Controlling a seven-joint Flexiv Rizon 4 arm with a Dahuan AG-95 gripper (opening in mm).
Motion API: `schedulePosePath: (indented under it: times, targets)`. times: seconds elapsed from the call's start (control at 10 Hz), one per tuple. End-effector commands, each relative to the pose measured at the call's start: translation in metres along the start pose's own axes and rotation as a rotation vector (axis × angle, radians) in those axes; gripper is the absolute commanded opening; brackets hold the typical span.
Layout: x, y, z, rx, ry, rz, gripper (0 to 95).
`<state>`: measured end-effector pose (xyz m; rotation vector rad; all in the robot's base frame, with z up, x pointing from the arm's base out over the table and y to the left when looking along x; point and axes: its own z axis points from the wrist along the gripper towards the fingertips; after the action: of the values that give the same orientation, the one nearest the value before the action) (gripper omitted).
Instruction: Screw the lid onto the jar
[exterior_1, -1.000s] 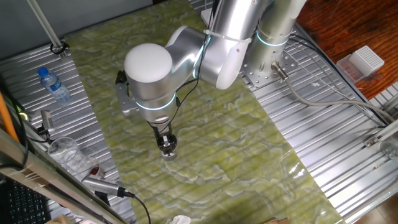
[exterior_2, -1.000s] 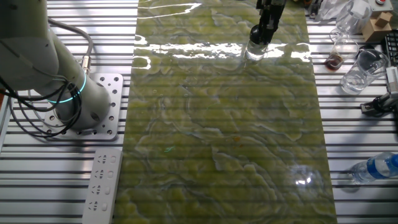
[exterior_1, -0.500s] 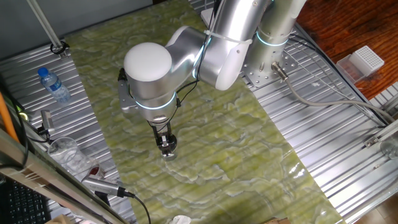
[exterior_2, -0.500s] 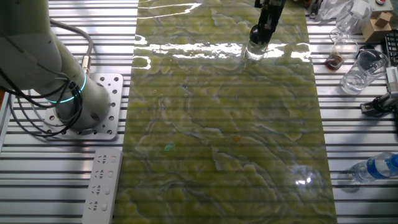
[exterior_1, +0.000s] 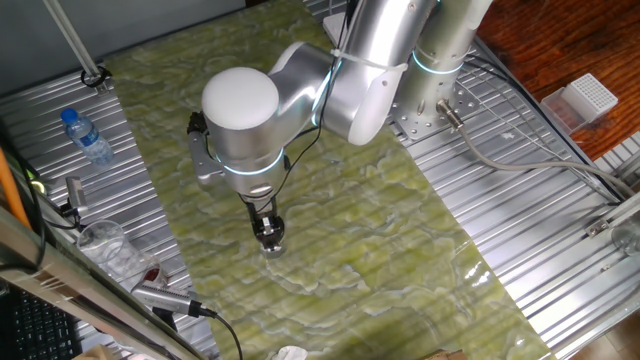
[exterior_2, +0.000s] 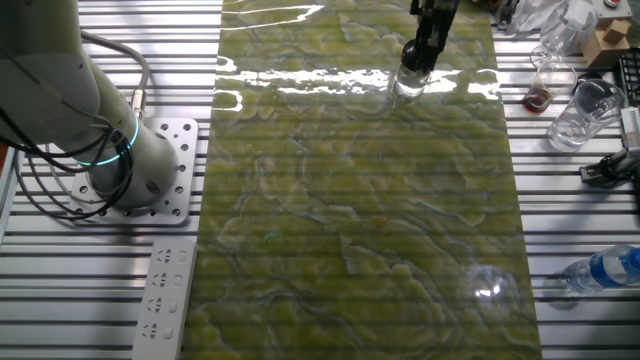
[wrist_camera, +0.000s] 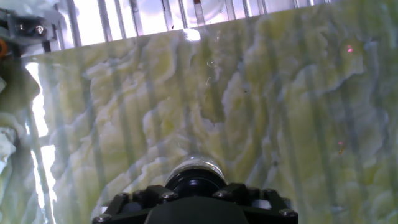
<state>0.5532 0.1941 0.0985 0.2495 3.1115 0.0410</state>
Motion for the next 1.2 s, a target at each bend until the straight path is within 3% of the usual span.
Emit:
schedulePosePath:
  times: [0.1,0.6,1.2]
  targets:
    - [0.000,0.000,-0.003,-0.003,0.006,-0.017,95.0]
    - [0.001,-0.003,-0.023,0.020,0.018,-0.218,95.0]
    - [0.001,-0.003,-0.031,0.045,0.031,-0.474,95.0]
